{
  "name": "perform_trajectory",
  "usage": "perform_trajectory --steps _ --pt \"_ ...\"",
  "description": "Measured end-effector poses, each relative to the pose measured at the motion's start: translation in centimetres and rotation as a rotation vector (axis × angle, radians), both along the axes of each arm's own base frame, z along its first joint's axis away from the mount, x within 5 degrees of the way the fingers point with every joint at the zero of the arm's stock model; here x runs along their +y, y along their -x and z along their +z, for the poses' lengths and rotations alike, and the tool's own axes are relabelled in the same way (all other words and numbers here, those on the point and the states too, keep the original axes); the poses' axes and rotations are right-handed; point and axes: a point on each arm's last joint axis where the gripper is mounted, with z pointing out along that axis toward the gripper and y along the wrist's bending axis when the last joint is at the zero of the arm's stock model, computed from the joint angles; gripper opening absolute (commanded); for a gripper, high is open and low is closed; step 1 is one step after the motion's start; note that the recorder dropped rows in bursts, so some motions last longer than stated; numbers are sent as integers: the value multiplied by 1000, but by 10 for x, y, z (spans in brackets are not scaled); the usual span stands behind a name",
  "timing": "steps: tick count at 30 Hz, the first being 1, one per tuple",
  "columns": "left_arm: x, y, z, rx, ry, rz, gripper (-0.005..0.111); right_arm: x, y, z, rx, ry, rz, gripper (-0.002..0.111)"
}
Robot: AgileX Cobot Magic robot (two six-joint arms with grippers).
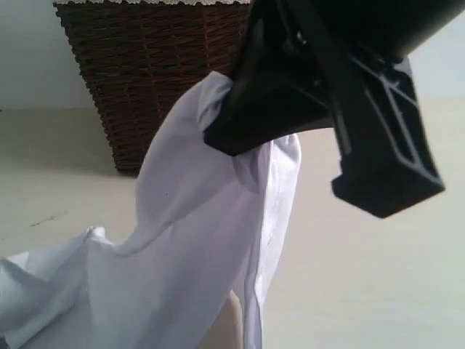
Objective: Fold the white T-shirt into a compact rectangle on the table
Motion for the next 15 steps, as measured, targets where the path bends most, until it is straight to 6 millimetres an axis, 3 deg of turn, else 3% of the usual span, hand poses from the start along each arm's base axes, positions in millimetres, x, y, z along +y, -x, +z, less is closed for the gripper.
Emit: perform_trajectory --steps 2,9,15 --pt "-12 -14 -12 115 -36 -23 0 -3 3 4 -14 -8 -1 8" --pt "-39 -55 -56 392 -178 -31 0 -11 11 12 -41 -30 -2 6" --pt "-27 -88 -88 553 -143 128 0 -12 12 13 -45 -31 -2 6"
